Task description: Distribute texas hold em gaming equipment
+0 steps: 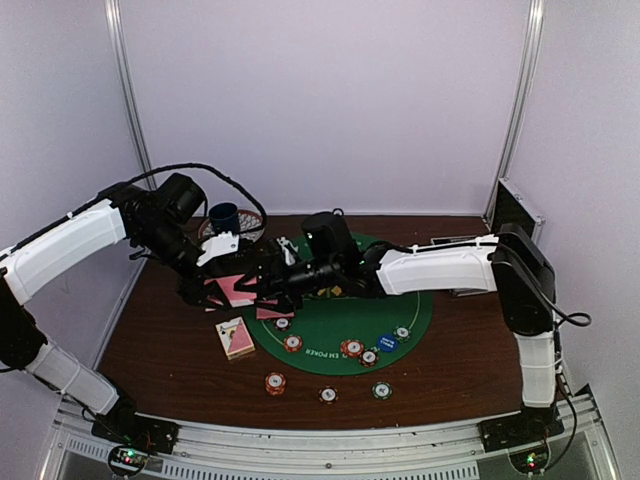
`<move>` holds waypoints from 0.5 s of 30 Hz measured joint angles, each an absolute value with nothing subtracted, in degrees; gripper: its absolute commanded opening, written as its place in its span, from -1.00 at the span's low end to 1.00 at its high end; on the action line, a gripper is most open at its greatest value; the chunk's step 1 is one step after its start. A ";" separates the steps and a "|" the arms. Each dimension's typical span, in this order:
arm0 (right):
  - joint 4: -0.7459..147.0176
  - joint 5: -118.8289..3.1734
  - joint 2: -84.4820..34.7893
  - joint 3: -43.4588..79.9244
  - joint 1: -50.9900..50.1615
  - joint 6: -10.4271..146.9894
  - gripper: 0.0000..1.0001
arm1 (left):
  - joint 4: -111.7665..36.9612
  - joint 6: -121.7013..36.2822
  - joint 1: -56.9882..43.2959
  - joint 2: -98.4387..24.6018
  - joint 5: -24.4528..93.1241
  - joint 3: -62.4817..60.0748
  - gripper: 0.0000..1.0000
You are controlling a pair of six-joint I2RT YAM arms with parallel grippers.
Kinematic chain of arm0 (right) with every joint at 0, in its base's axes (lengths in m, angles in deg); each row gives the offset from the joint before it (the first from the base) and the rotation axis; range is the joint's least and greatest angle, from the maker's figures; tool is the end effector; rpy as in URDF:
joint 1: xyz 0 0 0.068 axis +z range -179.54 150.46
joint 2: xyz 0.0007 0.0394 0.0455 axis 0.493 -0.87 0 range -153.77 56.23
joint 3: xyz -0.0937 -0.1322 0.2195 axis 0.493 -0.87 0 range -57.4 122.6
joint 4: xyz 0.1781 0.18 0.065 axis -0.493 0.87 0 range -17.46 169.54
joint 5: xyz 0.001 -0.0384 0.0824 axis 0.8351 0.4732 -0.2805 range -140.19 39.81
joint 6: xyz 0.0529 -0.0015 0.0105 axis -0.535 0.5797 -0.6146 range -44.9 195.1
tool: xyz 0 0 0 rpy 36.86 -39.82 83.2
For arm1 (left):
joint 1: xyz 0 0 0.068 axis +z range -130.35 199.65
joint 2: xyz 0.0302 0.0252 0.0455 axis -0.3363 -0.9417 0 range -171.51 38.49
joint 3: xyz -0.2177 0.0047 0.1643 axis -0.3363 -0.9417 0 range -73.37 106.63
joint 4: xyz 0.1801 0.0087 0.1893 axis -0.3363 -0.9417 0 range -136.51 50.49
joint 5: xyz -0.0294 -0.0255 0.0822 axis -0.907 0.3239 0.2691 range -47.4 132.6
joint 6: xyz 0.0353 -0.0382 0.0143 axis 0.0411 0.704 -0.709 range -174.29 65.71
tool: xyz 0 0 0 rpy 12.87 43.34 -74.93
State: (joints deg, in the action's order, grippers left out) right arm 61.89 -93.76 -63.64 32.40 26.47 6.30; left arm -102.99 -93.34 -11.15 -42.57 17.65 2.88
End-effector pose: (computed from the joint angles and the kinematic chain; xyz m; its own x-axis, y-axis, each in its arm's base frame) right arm 0.2524 0.4182 0.2383 -0.9661 -0.2245 -0.1275 -0.1754 0.2086 0.9621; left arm 0.2220 -0.1499 0.3147 -0.2428 0.8098 -0.5342 0.9674 0.2431 -0.0713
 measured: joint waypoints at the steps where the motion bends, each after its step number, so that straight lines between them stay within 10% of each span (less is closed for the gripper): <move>1: 62.08 -93.78 -63.16 31.87 26.29 6.37 0.13 | -102.99 -93.34 -11.15 -42.57 17.65 2.88 -1.00; 15: 64.29 -94.06 -58.44 28.55 25.44 7.39 -0.20 | -103.08 -93.34 -11.13 -42.57 17.49 2.88 -1.00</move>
State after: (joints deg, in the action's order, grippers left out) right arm 64.29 -94.06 -58.44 28.55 25.44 7.39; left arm -103.08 -93.34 -11.13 -42.57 17.49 2.88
